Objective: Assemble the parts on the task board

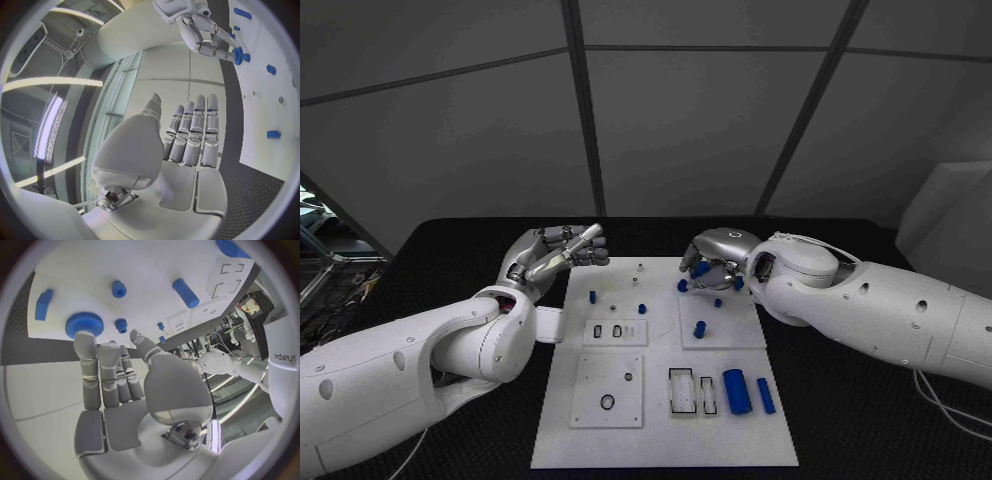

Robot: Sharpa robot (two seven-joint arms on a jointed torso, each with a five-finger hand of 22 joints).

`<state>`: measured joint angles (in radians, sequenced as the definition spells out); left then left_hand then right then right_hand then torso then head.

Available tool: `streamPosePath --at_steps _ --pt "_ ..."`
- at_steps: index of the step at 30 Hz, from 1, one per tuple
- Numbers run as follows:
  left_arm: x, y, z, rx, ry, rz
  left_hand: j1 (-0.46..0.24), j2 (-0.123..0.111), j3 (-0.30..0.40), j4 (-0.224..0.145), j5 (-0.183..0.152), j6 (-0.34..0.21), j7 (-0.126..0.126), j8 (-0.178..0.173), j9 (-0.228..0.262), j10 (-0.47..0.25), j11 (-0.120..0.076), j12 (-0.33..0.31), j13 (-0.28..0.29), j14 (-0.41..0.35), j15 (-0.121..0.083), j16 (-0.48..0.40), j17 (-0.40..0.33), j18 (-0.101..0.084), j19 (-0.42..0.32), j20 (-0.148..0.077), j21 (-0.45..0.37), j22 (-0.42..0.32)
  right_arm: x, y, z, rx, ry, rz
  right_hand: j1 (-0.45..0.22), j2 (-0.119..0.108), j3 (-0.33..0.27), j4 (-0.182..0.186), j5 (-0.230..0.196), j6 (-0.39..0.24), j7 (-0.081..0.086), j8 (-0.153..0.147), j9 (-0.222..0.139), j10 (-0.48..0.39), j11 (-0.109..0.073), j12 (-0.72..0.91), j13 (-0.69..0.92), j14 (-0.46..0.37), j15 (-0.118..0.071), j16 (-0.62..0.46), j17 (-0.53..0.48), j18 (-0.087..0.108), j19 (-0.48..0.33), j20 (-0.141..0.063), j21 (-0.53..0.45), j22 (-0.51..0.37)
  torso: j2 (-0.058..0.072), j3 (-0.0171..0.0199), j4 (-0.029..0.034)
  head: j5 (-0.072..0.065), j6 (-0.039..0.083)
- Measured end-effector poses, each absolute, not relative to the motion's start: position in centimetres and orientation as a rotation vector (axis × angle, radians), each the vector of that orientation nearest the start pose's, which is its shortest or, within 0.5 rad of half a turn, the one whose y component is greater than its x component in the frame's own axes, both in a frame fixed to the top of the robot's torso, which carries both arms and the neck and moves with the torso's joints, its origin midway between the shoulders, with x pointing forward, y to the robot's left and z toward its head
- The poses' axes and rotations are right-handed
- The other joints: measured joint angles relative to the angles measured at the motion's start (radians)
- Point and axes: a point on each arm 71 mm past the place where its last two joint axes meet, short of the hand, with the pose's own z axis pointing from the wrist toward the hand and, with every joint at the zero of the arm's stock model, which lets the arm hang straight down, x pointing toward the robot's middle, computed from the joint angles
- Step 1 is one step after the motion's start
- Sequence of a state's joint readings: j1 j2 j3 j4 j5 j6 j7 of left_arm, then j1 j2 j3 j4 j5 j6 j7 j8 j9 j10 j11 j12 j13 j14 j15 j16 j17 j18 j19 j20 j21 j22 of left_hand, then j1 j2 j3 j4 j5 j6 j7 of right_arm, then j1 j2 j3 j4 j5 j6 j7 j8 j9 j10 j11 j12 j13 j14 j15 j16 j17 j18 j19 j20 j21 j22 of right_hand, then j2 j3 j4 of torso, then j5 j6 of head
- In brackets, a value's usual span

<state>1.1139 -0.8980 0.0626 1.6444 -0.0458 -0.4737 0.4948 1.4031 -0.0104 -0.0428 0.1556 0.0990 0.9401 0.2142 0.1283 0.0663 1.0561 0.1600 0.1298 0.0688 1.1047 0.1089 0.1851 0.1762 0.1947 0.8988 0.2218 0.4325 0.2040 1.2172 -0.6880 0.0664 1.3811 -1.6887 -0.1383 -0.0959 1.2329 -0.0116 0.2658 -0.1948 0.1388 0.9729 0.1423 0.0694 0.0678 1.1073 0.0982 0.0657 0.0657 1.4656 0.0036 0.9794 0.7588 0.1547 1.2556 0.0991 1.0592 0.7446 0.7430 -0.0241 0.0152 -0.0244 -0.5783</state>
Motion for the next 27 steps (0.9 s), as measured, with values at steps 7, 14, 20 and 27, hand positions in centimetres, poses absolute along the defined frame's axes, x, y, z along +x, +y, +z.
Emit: streamPosePath --at_steps 7,14,20,27 --pt "46.8 21.3 -16.4 -1.082 1.238 -1.529 0.0 0.0 0.0 0.0 0.0 0.004 0.004 0.0 0.0 0.0 0.0 0.0 0.0 0.0 0.0 -0.005 0.0 0.0 0.0 0.0 0.005 0.001 52.1 -15.4 -15.5 -0.429 1.635 0.506 0.006 -0.006 0.005 0.011 0.0 -0.002 0.0 0.0 0.0 -0.004 -0.004 0.0 0.0 0.0 0.0 0.074 0.073 -0.016 0.014 -0.001 0.061 0.075 0.005 -0.0003 0.0009 -0.001 0.0" --pt "46.8 21.4 -16.4 -1.082 1.241 -1.53 0.0 0.0 0.0 0.0 0.0 0.004 0.004 0.0 0.0 0.0 0.0 0.0 -0.001 0.0 0.0 -0.005 0.0 0.0 0.0 0.0 0.005 0.001 52.4 -15.0 -15.6 -0.442 1.641 0.485 0.009 -0.009 0.015 0.022 0.004 -0.002 0.0 0.0 0.0 -0.001 -0.006 0.004 0.001 0.0 0.0 0.133 0.132 -0.031 0.03 0.0 0.115 0.146 0.007 -0.0009 0.002 0.001 -0.003" --pt "46.8 21.3 -16.4 -1.082 1.243 -1.531 0.0 0.0 0.0 0.0 0.0 0.004 0.004 0.0 0.0 0.0 0.0 0.0 -0.001 0.0 0.0 -0.005 0.001 0.0 0.0 0.0 0.005 0.001 52.6 -14.6 -15.7 -0.451 1.644 0.481 0.01 -0.008 0.032 0.03 0.004 -0.002 0.0 0.0 0.001 0.019 -0.008 0.008 0.001 0.0 0.0 0.176 0.175 -0.031 0.044 0.001 0.156 0.202 0.008 -0.0009 0.002 0.005 -0.007" --pt "46.8 21.3 -16.4 -1.083 1.246 -1.532 0.0 0.0 0.0 0.0 0.0 0.0 0.007 -0.004 0.0 -0.003 0.003 -0.004 -0.001 0.0 0.0 -0.005 0.002 0.0 0.0 0.0 0.005 0.002 52.7 -14.3 -15.9 -0.459 1.652 0.478 0.015 -0.004 0.055 0.039 0.004 0.013 0.001 0.0 0.002 0.038 -0.013 0.008 0.002 0.0 0.0 0.218 0.218 -0.045 0.059 -0.002 0.195 0.253 0.009 -0.0009 0.002 0.007 -0.011"
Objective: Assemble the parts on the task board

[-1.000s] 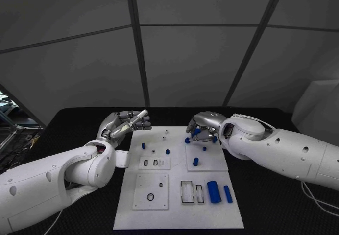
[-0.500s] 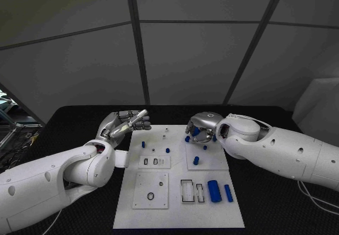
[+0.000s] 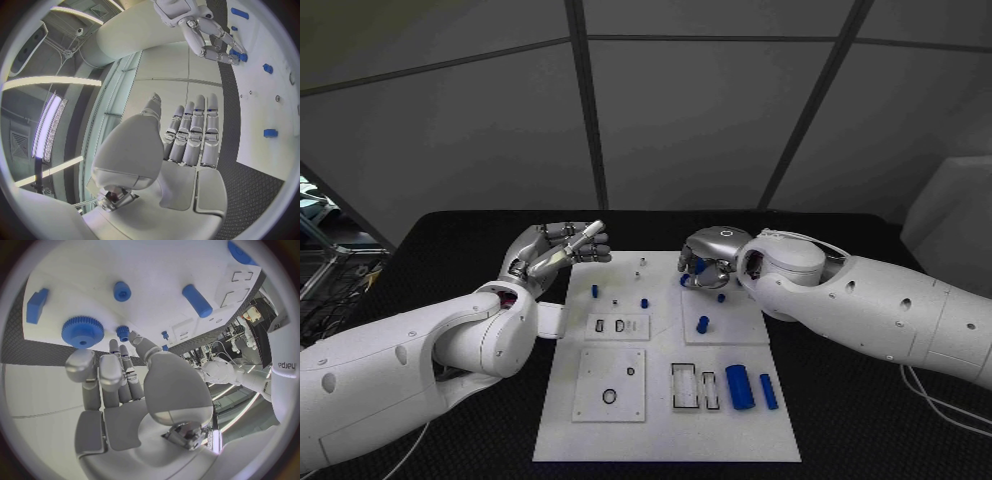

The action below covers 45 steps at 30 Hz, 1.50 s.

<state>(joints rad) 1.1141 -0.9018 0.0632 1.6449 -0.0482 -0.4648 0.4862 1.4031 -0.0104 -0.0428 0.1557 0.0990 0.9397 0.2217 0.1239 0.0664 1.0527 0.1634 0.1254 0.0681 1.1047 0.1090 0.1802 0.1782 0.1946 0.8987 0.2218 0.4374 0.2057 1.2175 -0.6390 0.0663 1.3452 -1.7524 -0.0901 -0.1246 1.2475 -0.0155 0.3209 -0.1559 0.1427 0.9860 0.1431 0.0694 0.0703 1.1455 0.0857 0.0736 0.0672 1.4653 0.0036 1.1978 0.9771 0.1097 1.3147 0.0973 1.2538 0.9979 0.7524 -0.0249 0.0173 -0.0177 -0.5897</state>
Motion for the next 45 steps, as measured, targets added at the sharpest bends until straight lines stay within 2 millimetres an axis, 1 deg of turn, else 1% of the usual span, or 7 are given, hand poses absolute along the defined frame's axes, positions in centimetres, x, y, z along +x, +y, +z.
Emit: streamPosePath --at_steps 5,15,27,31,40,43,45 --pt "46.8 21.3 -16.4 -1.083 1.248 -1.532 0.0 0.0 0.0 0.0 0.0 0.0 0.0 0.0 0.0 0.0 0.0 0.0 0.0 0.0 0.0 0.0 0.0 0.0 0.0 0.0 0.0 0.0 52.8 -14.2 -16.0 -0.463 1.662 0.473 0.0 0.0 0.014 0.006 0.0 0.014 0.0 0.0 0.001 0.016 -0.006 0.004 0.0 0.0 0.0 0.013 0.015 -0.002 0.004 -0.003 0.015 0.022 0.001 0.0003 0.0 0.005 -0.003" --pt "46.8 21.3 -16.4 -1.085 1.251 -1.532 0.0 0.0 0.0 0.0 0.0 0.0 0.0 0.0 0.0 0.0 0.0 0.0 0.0 0.0 0.0 -0.003 0.001 0.0 0.0 0.0 0.0 0.0 52.9 -14.0 -16.3 -0.474 1.685 0.465 0.004 -0.004 0.029 0.007 0.0 0.033 0.0 0.005 0.003 0.023 -0.002 0.004 0.0 0.0 0.0 0.027 0.024 -0.002 0.004 -0.003 0.024 0.037 0.001 0.0006 -0.0008 0.007 -0.011" --pt "46.7 21.2 -16.4 -1.084 1.256 -1.538 0.0 0.0 -0.005 -0.006 0.0 -0.004 0.004 -0.011 0.0 -0.005 0.005 -0.014 0.0 -0.013 0.013 -0.021 0.004 0.0 -0.004 0.004 0.0 0.0 53.0 -13.4 -16.5 -0.487 1.689 0.471 0.013 -0.005 0.042 0.008 0.0 0.038 0.002 0.005 0.003 0.025 0.0 0.004 0.0 0.0 0.0 0.036 0.032 -0.001 0.008 0.001 0.035 0.05 0.003 0.0003 -0.0012 0.008 -0.018" --pt "46.7 21.1 -16.4 -1.084 1.257 -1.54 0.0 0.0 -0.006 -0.006 0.0 -0.004 0.004 -0.011 0.0 -0.005 0.005 -0.014 0.0 -0.013 0.013 -0.024 0.004 0.0 -0.004 0.004 0.0 0.0 52.9 -13.4 -16.4 -0.487 1.681 0.475 0.023 0.004 0.069 0.006 0.0 0.058 0.001 0.012 0.003 0.041 -0.005 0.004 0.001 0.0 0.0 0.051 0.045 -0.001 0.016 -0.002 0.052 0.072 0.003 0.0 -0.0012 0.006 -0.025" --pt "46.7 21.3 -16.4 -1.085 1.257 -1.535 0.0 0.0 -0.008 -0.008 0.0 -0.005 0.012 -0.018 0.0 -0.009 0.009 -0.019 0.0 -0.02 0.02 -0.033 0.005 0.0 -0.017 0.009 0.0 0.0 51.9 -14.1 -15.7 -0.465 1.619 0.496 0.033 0.004 0.089 0.007 0.006 0.073 0.004 0.014 0.007 0.05 -0.007 0.004 0.004 0.0 0.0 0.063 0.057 -0.001 0.024 -0.001 0.07 0.105 0.001 0.0 -0.0016 0.005 -0.02" --pt "46.8 21.5 -16.5 -1.086 1.256 -1.532 0.0 0.0 -0.007 -0.01 0.0 -0.005 0.012 -0.018 0.0 -0.009 0.009 -0.019 0.0 -0.02 0.02 -0.033 0.005 0.0 -0.017 0.009 0.0 0.0 51.8 -13.9 -15.4 -0.448 1.587 0.503 0.033 0.004 0.093 0.01 0.006 0.073 0.004 0.014 0.007 0.052 -0.005 0.004 0.004 0.0 0.0 0.067 0.061 -0.017 0.028 -0.004 0.077 0.111 0.001 -0.0001 -0.0017 0.005 -0.016" --pt "46.8 21.5 -16.5 -1.087 1.256 -1.53 0.0 0.0 -0.005 -0.011 0.0 -0.005 0.012 -0.018 0.0 -0.009 0.009 -0.019 0.0 -0.02 0.02 -0.033 0.005 0.0 -0.017 0.009 0.0 0.0 51.8 -13.6 -15.2 -0.437 1.565 0.509 0.033 0.004 0.096 0.014 0.006 0.073 0.005 0.014 0.007 0.054 -0.003 0.004 0.004 0.0 0.0 0.068 0.063 -0.017 0.028 -0.004 0.077 0.116 0.001 -0.0003 -0.0014 0.006 -0.013"
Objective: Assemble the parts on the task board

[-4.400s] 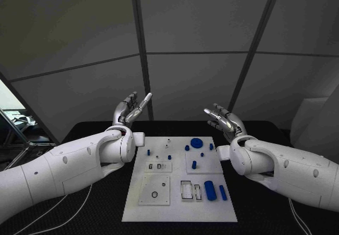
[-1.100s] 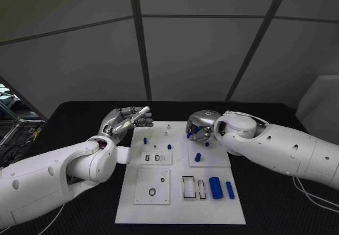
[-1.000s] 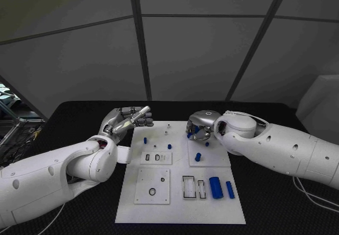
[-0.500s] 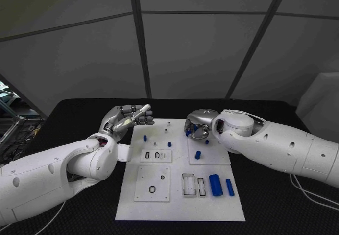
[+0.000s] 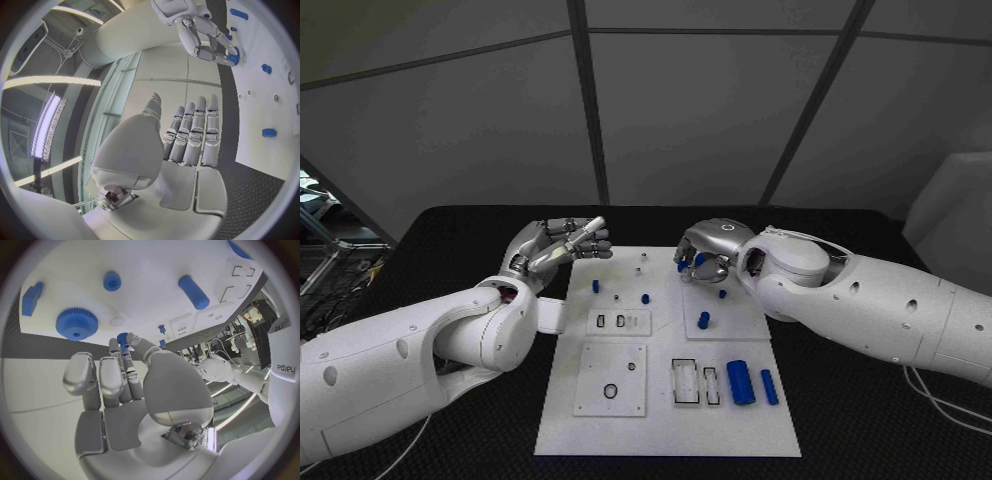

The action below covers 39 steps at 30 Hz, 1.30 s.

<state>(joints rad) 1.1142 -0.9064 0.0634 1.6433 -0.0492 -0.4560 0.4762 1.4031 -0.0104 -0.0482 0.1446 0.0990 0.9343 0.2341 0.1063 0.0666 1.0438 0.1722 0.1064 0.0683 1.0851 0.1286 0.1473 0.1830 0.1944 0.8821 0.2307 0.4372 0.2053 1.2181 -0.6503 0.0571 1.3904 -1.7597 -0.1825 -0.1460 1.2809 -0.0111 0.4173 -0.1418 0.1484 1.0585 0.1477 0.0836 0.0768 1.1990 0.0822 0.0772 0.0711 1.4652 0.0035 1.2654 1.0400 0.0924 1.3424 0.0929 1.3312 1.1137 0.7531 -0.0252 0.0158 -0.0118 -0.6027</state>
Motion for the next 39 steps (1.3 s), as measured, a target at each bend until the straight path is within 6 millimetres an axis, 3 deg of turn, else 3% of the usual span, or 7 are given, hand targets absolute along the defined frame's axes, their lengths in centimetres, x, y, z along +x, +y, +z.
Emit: streamPosePath --at_steps 19,29,39 --pt "47.0 21.4 -16.5 -1.09 1.26 -1.527 0.0 0.0 0.0 0.0 0.0 0.0 0.0 0.0 0.0 0.0 0.0 0.0 0.0 0.0 0.0 0.0 0.001 0.0 0.0 0.0 0.0 0.0 54.6 -9.7 -14.5 -0.364 1.46 0.536 -0.015 -0.015 0.01 0.01 -0.006 0.0 0.0 0.0 -0.003 0.0 0.0 -0.002 0.0 0.0 0.0 0.012 0.007 0.0 0.003 0.003 0.008 0.008 0.004 -0.0011 0.0023 0.006 0.014" --pt "47.1 21.5 -16.6 -1.092 1.259 -1.521 0.0 0.0 0.0 0.0 0.0 0.0 0.0 0.0 0.0 0.0 0.0 0.0 0.0 0.0 0.0 0.0 0.001 0.0 0.0 0.0 0.0 0.0 55.5 -8.1 -14.9 -0.369 1.479 0.546 -0.019 -0.019 0.012 0.012 -0.006 0.0 0.0 0.0 -0.003 0.0 0.0 -0.004 0.0 0.0 0.0 0.012 0.008 0.0 0.003 0.003 0.008 0.009 0.005 -0.0009 0.0035 0.017 0.011" --pt "47.2 21.6 -16.5 -1.092 1.258 -1.517 0.0 0.0 -0.003 -0.003 0.0 0.0 0.0 0.0 0.0 0.0 0.0 0.0 0.0 0.0 0.0 0.0 0.001 0.0 0.0 0.0 0.0 0.0 56.1 -7.5 -15.4 -0.378 1.514 0.532 -0.024 -0.024 0.017 0.017 -0.006 0.0 0.0 -0.006 -0.005 0.0 0.0 -0.008 -0.001 0.0 0.0 0.011 0.007 0.0 0.003 0.003 0.008 0.009 0.005 -0.0009 0.003 0.02 0.005"
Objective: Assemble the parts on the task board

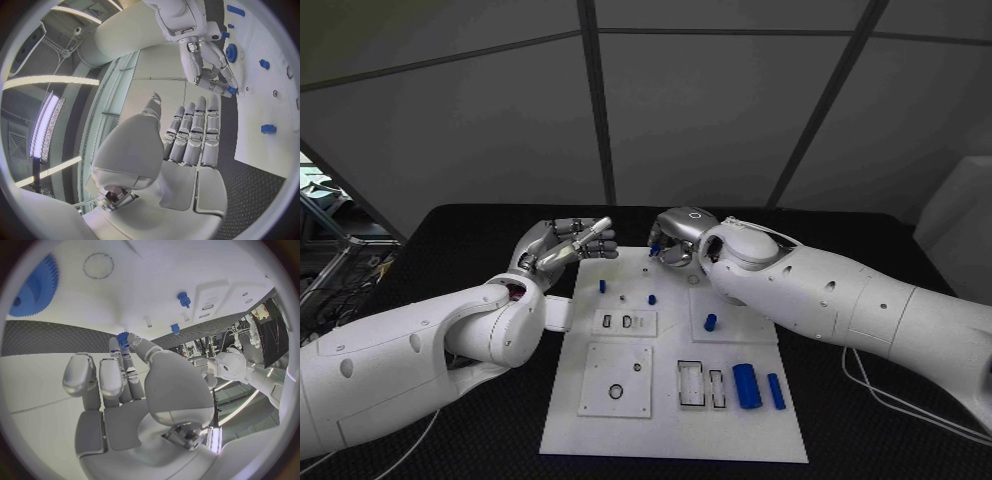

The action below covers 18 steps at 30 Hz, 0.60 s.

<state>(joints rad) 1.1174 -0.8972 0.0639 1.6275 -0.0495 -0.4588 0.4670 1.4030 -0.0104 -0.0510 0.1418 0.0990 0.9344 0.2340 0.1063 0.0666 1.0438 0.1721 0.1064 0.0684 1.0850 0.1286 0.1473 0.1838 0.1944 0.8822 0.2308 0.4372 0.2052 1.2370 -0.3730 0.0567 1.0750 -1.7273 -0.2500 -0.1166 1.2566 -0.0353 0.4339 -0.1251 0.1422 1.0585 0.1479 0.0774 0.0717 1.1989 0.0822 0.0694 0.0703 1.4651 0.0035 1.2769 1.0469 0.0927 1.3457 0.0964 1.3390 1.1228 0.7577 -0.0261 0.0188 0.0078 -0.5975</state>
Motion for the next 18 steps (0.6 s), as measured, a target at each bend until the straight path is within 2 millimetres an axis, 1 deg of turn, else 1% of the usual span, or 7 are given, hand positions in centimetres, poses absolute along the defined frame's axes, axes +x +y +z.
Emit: streamPosePath --at_steps 4,7,9,12,14,15,18 --pt "47.23 21.58 -16.49 -1.092 1.257 -1.516 0.0 0.0 0.0 0.0 0.0 0.0 0.0 0.0 0.0 0.0 0.0 0.0 0.0 0.0 0.0 -0.003 0.001 0.0 0.0 0.0 0.0 0.0 56.13 -7.39 -15.53 -0.382 1.523 0.53 0.0 0.0 0.0 0.0 -0.004 0.0 0.0 0.0 0.0 0.0 0.0 0.0 0.0 0.0 0.0 0.004 0.0 0.0 0.0 0.0 0.0 0.0 0.0 0.0 0.0 -0.004 0.0" --pt "47.25 21.59 -16.47 -1.092 1.256 -1.515 0.0 0.0 0.0 0.0 0.0 0.0 0.0 0.0 0.0 0.0 0.0 0.0 0.0 0.0 0.0 -0.004 0.001 0.0 0.0 0.0 0.0 0.0 56.12 -7.09 -15.54 -0.387 1.526 0.533 0.0 0.0 0.0 0.0 -0.004 0.0 0.0 0.0 0.0 0.0 0.0 0.0 0.0 0.0 0.0 0.004 0.0 0.0 0.0 0.0 0.0 0.0 0.0 0.0001 -0.0003 -0.005 0.0" --pt "47.26 21.59 -16.45 -1.092 1.256 -1.515 0.0 0.0 0.0 0.0 0.0 0.0 0.0 0.0 0.0 0.0 0.0 0.0 0.0 0.0 0.0 -0.004 0.001 0.0 0.0 0.0 0.0 0.0 56.11 -6.9 -15.57 -0.39 1.528 0.535 0.0 0.0 0.0 0.0 -0.004 0.0 0.0 0.0 0.0 -0.004 0.004 0.0 0.0 0.0 0.0 0.004 0.0 0.0 0.0 0.0 0.0 0.0 0.0 0.0003 -0.0008 -0.003 0.0" --pt "47.27 21.56 -16.42 -1.091 1.256 -1.515 0.0 0.0 0.0 0.0 0.0 0.0 0.0 0.0 0.0 0.0 0.0 0.0 0.0 0.0 0.0 -0.004 0.001 0.0 0.0 0.0 0.0 0.0 56.16 -6.8 -15.65 -0.393 1.533 0.534 0.0 0.0 0.001 0.006 -0.004 0.0 0.0 -0.004 -0.001 -0.004 0.004 0.0 0.0 0.0 0.0 0.004 -0.001 0.0 0.0 0.0 0.0 0.0 0.0 0.0004 -0.0009 -0.001 0.0" --pt "47.28 21.56 -16.42 -1.092 1.256 -1.515 0.0 0.0 0.0 0.0 0.0 0.0 0.0 0.0 0.0 0.0 0.0 0.0 0.0 0.0 0.0 -0.004 0.001 0.0 0.0 0.0 0.0 0.0 56.2 -6.77 -15.7 -0.394 1.536 0.533 0.0 0.0 0.001 0.007 -0.004 -0.001 0.001 -0.004 -0.001 -0.004 0.004 0.0 0.0 0.0 0.0 0.004 -0.001 0.0 0.0 0.0 0.0 0.0 0.0 0.0003 -0.001 0.001 -0.001" --pt "47.29 21.56 -16.41 -1.092 1.256 -1.515 0.0 0.0 0.0 0.0 0.0 0.0 0.0 0.0 0.0 0.0 0.0 0.0 0.0 0.0 0.0 -0.004 0.001 0.0 0.0 0.0 0.0 0.0 56.22 -6.74 -15.72 -0.394 1.537 0.532 0.0 0.0 0.001 0.007 -0.004 -0.004 0.004 -0.004 -0.001 -0.004 0.004 0.0 -0.001 0.0 0.0 0.004 -0.001 0.0 0.0 0.0 0.0 0.0 0.0 0.0003 -0.0012 0.002 -0.001" --pt "47.31 21.54 -16.38 -1.091 1.256 -1.515 0.0 0.0 0.0 0.0 0.0 0.0 0.0 0.0 0.0 0.0 0.0 0.0 0.0 0.0 0.0 -0.004 0.001 0.0 0.0 0.0 0.0 0.0 56.26 -6.66 -15.77 -0.396 1.54 0.531 0.0 0.0 0.001 0.007 -0.004 -0.004 0.004 -0.004 -0.001 -0.004 0.004 0.0 -0.001 0.0 0.0 0.004 -0.001 0.0 0.0 0.0 0.0 0.0 0.0 0.0004 -0.0016 0.004 -0.001"
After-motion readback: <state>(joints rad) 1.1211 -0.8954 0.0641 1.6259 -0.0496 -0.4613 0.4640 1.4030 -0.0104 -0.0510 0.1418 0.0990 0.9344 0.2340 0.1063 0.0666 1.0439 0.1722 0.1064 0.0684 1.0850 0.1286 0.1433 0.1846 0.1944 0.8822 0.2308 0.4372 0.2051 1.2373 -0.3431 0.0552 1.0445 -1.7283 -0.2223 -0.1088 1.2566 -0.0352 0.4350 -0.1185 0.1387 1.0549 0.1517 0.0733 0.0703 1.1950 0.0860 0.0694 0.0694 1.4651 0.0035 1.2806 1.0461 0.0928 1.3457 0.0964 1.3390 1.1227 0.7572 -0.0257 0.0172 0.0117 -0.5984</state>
